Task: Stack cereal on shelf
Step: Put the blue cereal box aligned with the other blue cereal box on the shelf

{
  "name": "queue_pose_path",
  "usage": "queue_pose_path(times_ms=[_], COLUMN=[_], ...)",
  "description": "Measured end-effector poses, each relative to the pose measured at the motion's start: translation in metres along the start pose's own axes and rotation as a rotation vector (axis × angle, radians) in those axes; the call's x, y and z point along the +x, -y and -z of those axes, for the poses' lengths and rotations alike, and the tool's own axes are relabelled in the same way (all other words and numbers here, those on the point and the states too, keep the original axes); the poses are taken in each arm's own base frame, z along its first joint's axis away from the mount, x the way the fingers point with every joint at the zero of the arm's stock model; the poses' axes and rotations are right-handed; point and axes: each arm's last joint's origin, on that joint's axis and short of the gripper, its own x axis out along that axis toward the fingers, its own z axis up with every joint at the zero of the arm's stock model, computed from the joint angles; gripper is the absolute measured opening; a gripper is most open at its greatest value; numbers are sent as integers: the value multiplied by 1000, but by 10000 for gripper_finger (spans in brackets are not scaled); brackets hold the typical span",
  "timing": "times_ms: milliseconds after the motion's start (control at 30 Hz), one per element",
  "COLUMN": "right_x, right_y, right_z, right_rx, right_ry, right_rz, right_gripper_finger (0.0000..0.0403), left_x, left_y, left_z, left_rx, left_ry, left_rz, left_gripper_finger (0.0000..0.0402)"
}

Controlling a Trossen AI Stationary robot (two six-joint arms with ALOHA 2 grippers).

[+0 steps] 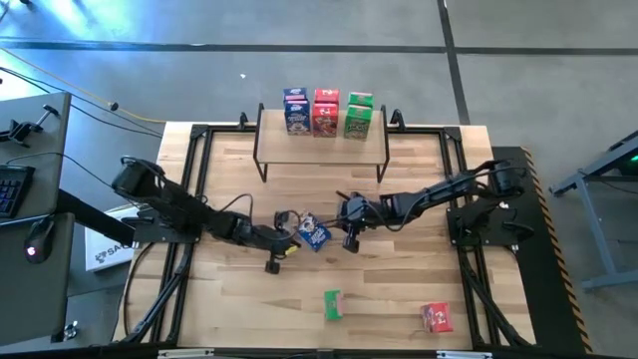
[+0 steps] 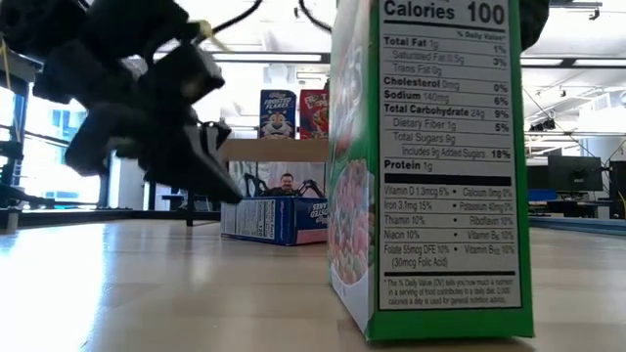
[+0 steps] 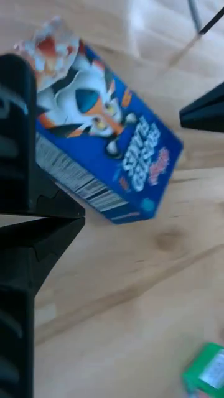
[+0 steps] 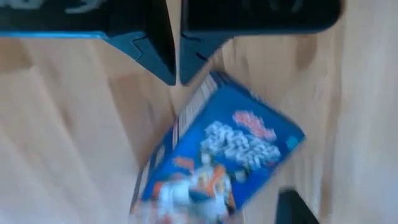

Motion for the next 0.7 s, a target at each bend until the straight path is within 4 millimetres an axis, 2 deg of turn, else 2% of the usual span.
queue_pose_path(times_ms=[133, 367, 567, 700], right_x=[16, 29, 26, 21], right_y=[-6, -20, -29, -38], right_z=[11, 14, 12, 8], right_rx=[8, 25, 19, 10], right_ry=[-25, 49, 88, 111], right_rz=[-9, -43, -34, -52], right_gripper_finger=[0, 0, 0, 0], left_x=[11, 23, 25, 18], left_y=[3, 8, 14, 19], left_z=[11, 10, 6, 0], left_rx=[10, 5, 9, 15], left_ry=[-41, 0, 28, 57], left_rz=[-16, -56, -55, -70], left_gripper_finger=[0, 0, 0, 0])
